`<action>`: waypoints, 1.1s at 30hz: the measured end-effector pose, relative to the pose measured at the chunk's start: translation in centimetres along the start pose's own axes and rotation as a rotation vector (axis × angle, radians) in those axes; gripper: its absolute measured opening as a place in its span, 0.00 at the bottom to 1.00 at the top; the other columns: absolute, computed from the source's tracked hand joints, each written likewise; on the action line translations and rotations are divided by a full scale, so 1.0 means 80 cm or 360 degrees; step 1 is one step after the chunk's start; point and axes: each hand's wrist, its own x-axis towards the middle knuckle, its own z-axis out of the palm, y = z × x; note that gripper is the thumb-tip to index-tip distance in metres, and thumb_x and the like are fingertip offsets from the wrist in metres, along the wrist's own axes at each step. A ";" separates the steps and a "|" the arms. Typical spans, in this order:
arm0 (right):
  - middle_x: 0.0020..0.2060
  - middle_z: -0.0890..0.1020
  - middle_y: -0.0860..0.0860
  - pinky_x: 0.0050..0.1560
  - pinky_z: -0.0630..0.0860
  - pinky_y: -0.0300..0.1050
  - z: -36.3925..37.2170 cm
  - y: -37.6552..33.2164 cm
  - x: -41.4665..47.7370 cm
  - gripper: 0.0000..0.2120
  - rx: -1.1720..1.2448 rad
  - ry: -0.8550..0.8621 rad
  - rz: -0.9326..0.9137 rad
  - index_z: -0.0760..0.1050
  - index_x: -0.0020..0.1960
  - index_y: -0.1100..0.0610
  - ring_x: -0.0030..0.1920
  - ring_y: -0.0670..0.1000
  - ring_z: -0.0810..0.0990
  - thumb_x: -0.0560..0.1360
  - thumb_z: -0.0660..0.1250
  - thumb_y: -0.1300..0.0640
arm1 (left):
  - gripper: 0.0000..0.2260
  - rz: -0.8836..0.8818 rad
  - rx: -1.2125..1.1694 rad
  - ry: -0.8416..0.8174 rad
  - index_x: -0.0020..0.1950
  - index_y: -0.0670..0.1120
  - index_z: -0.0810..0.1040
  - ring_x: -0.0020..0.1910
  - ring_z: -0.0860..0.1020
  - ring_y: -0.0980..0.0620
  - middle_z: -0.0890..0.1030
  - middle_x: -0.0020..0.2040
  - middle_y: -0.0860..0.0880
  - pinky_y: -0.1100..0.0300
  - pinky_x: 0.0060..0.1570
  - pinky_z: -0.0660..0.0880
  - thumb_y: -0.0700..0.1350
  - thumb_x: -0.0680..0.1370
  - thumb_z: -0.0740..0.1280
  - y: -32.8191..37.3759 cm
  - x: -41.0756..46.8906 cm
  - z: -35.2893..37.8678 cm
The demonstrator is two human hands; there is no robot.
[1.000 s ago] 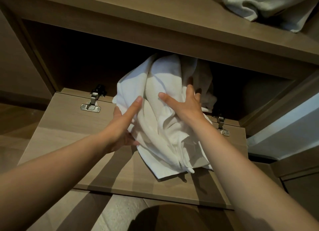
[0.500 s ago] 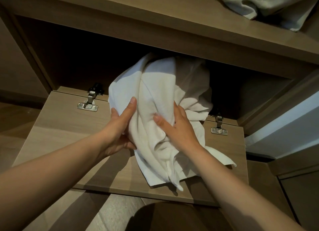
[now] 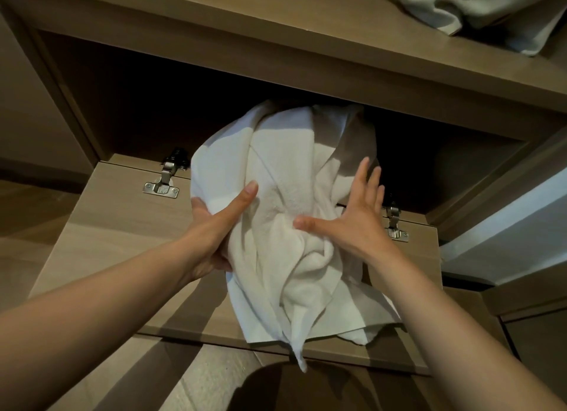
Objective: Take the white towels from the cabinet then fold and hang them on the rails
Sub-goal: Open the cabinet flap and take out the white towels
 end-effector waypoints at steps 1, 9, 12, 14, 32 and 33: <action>0.74 0.26 0.48 0.76 0.39 0.65 -0.005 -0.002 0.008 0.75 -0.0019 -0.0059 0.0018 0.21 0.71 0.40 0.74 0.55 0.26 0.44 0.70 0.23 | 0.61 -0.0004 0.0004 0.0001 0.72 0.69 0.47 0.60 0.76 0.38 0.69 0.70 0.50 0.28 0.46 0.74 0.73 0.46 0.76 0.000 0.001 0.000; 0.78 0.36 0.51 0.76 0.45 0.64 0.001 -0.010 0.048 0.74 -0.0085 -0.0336 0.0116 0.31 0.77 0.44 0.77 0.58 0.34 0.45 0.71 0.24 | 0.62 -0.0043 0.0085 0.0007 0.74 0.65 0.45 0.57 0.76 0.35 0.69 0.69 0.47 0.28 0.44 0.74 0.73 0.48 0.74 -0.001 0.004 0.000; 0.76 0.50 0.49 0.74 0.58 0.62 0.002 -0.011 0.056 0.69 -0.0045 -0.0344 0.0018 0.40 0.77 0.41 0.77 0.58 0.51 0.46 0.73 0.24 | 0.61 -0.0006 -0.0005 -0.0001 0.74 0.66 0.47 0.59 0.75 0.37 0.69 0.70 0.49 0.27 0.43 0.74 0.72 0.47 0.76 -0.005 0.010 0.000; 0.75 0.53 0.48 0.72 0.63 0.56 0.007 -0.011 0.055 0.67 0.0047 -0.0316 -0.0031 0.41 0.77 0.40 0.75 0.56 0.56 0.49 0.75 0.26 | 0.61 0.0006 -0.0072 -0.0019 0.74 0.67 0.48 0.61 0.74 0.38 0.69 0.70 0.50 0.26 0.45 0.72 0.71 0.48 0.77 -0.006 0.016 0.003; 0.64 0.76 0.42 0.66 0.74 0.52 0.012 -0.060 -0.031 0.31 0.0883 -0.0369 -0.0252 0.73 0.63 0.36 0.64 0.44 0.75 0.62 0.77 0.39 | 0.34 0.0385 -0.0322 -0.0081 0.69 0.54 0.70 0.58 0.80 0.46 0.81 0.60 0.49 0.45 0.59 0.76 0.59 0.66 0.76 0.012 -0.064 0.010; 0.63 0.76 0.41 0.66 0.73 0.52 0.004 -0.069 -0.042 0.30 0.0861 -0.0386 -0.0225 0.73 0.62 0.33 0.64 0.43 0.75 0.61 0.77 0.38 | 0.36 0.0374 -0.0293 -0.0025 0.68 0.55 0.71 0.58 0.81 0.47 0.81 0.60 0.50 0.45 0.58 0.76 0.62 0.63 0.76 0.018 -0.080 0.008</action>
